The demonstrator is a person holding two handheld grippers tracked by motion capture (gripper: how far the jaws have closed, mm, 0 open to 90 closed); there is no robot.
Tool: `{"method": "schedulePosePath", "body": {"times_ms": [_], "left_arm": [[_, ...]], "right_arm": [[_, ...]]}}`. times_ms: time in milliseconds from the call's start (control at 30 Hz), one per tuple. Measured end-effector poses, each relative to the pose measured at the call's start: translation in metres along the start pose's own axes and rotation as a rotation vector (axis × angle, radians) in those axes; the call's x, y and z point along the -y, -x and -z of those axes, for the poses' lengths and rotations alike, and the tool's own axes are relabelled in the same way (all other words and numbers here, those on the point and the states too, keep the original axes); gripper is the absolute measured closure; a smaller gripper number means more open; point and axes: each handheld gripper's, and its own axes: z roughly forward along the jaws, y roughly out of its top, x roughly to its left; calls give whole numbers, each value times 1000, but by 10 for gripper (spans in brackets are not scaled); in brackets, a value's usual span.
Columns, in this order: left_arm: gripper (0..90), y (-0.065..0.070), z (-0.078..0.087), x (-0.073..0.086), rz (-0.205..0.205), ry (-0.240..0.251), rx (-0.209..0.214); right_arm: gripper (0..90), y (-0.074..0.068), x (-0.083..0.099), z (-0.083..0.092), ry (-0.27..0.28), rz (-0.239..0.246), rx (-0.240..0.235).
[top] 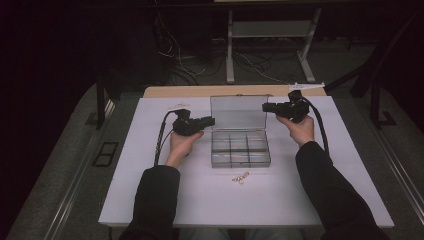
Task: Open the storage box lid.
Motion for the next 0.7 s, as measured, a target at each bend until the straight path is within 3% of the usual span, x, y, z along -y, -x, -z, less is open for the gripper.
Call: {"method": "schedulePosePath", "body": {"times_ms": [167,700], "left_arm": [[722,0,-2,4,2,-17,-2],[784,5,-9,6,-4,5,-13]], "right_arm": [[778,0,0,-1,1,-3,4],[767,5,2,-4,8,-27,2]]}}
